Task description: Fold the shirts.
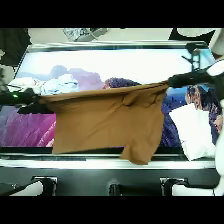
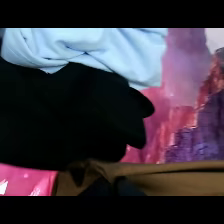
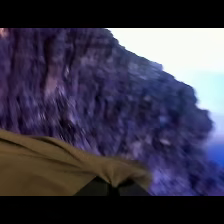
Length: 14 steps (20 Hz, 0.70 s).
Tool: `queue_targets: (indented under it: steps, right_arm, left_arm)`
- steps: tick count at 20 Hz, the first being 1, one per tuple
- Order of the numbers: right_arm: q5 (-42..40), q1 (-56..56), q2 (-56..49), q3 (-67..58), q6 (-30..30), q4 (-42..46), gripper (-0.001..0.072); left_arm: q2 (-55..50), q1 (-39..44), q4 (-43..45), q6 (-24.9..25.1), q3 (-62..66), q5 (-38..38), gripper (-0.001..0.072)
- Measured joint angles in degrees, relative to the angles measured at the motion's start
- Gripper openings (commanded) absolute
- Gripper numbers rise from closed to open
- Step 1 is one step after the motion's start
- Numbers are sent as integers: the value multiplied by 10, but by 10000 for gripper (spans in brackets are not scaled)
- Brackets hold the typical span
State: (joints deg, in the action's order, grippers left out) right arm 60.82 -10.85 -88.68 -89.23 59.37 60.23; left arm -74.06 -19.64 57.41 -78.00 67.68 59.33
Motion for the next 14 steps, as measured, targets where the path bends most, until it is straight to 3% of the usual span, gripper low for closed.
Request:
queue_targets:
  steps: [5, 6, 7, 8, 9, 13, 14]
  right_arm:
    - [-64, 0, -116, 4, 2, -117, 64]
    - [-68, 0, -124, 4, 2, -128, 212]
    - [-65, -2, -128, 2, 0, -136, 389]
    - [-56, -5, -127, -2, -5, -140, 502]
    - [-39, -12, -122, -10, -15, -144, 545]
    - [96, -64, -75, -30, -59, -113, 544]
    - [145, -78, -64, -31, -65, -82, 540]
  left_arm:
    - [-115, 41, -42, 37, 10, -61, 32]
    - [-127, 46, -45, 41, 12, -64, 134]
    - [-134, 49, -46, 43, 16, -62, 308]
    - [-139, 48, -49, 45, 23, -53, 340]
    - [-143, 43, -51, 45, 35, -32, 340]
    - [-137, 3, -24, 36, 57, 123, 353]
    - [-127, -5, -2, 28, 42, 161, 471]
